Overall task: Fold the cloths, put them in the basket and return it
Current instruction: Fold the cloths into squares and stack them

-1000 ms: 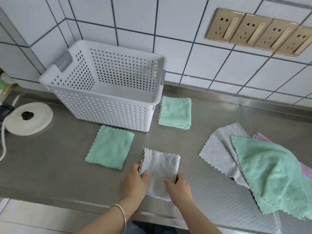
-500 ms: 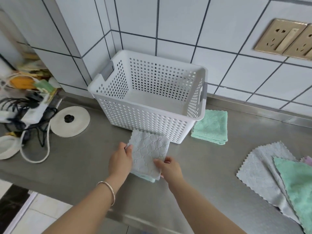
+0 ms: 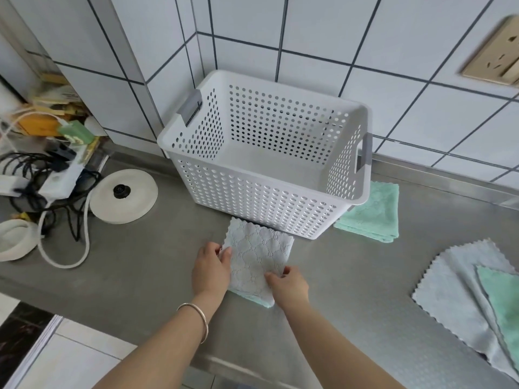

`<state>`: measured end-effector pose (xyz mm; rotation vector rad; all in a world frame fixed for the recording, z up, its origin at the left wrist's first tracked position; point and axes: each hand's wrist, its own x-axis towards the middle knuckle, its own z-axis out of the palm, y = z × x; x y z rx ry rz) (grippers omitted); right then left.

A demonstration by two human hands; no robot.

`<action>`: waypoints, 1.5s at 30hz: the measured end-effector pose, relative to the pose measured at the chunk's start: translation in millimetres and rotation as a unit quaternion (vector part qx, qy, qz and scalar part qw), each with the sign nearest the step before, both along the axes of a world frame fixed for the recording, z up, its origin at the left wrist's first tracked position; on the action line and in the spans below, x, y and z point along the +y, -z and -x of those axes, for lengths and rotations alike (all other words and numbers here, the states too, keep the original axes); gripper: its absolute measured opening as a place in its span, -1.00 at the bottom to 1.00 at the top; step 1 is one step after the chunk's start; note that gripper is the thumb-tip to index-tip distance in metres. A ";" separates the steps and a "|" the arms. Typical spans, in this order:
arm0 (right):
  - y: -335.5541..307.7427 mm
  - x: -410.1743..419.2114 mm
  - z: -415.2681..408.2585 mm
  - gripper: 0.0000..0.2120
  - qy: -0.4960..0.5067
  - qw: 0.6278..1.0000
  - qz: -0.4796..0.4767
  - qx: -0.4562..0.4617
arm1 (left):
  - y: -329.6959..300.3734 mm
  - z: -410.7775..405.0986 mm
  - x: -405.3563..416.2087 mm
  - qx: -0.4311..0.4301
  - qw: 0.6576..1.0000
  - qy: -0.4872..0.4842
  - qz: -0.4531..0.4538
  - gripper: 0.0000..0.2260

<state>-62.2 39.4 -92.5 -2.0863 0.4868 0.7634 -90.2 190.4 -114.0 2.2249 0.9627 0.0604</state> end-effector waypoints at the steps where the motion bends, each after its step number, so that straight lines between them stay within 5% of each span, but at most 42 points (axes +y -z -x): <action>1: -1.4 0.4 -2.6 -0.61 -0.009 1.000 0.008 0.001 | 0.5 0.7 0.0 0.003 1.000 0.000 0.001 -0.79; 7: -4.8 1.1 -7.7 -0.60 -0.037 0.999 0.015 0.003 | -2.1 3.6 0.5 0.012 1.000 0.000 0.002 -0.80; 11: -16.7 -8.0 4.0 -0.60 -0.045 0.998 -0.047 -0.019 | -18.6 8.6 -1.2 -0.040 0.986 0.012 -0.159 -0.78; 14: -24.8 -51.4 8.5 -0.68 -0.002 0.994 -0.050 -0.092 | -35.1 -0.6 -39.5 -0.168 0.962 0.083 -0.198 -0.74; 17: -25.4 -122.5 11.2 -0.74 0.052 0.988 0.019 -0.147 | -46.2 -11.7 -105.0 -0.233 0.938 0.232 -0.111 -0.74; 24: -19.6 -319.9 37.6 -0.77 0.186 0.938 0.213 -0.201 | -33.1 -33.2 -264.1 -0.045 0.853 0.519 0.026 -0.76; 30: 5.2 -412.9 52.6 -0.75 0.095 0.911 0.357 -0.186 | -39.8 -60.4 -377.8 0.007 0.780 0.626 -0.008 -0.76; 37: 12.0 -441.0 42.6 -0.84 -0.004 0.894 0.387 -0.226 | -37.9 -65.8 -454.4 -0.016 0.736 0.672 -0.082 -0.75; 40: 8.8 -449.9 38.9 -0.72 -0.011 0.895 0.366 -0.254 | -31.2 -67.3 -469.6 -0.094 0.689 0.708 -0.123 -0.74; 45: 1.8 -471.5 42.2 -0.81 -0.017 0.871 0.328 -0.366 | -39.7 -73.2 -497.3 -0.126 0.624 0.751 -0.175 -0.77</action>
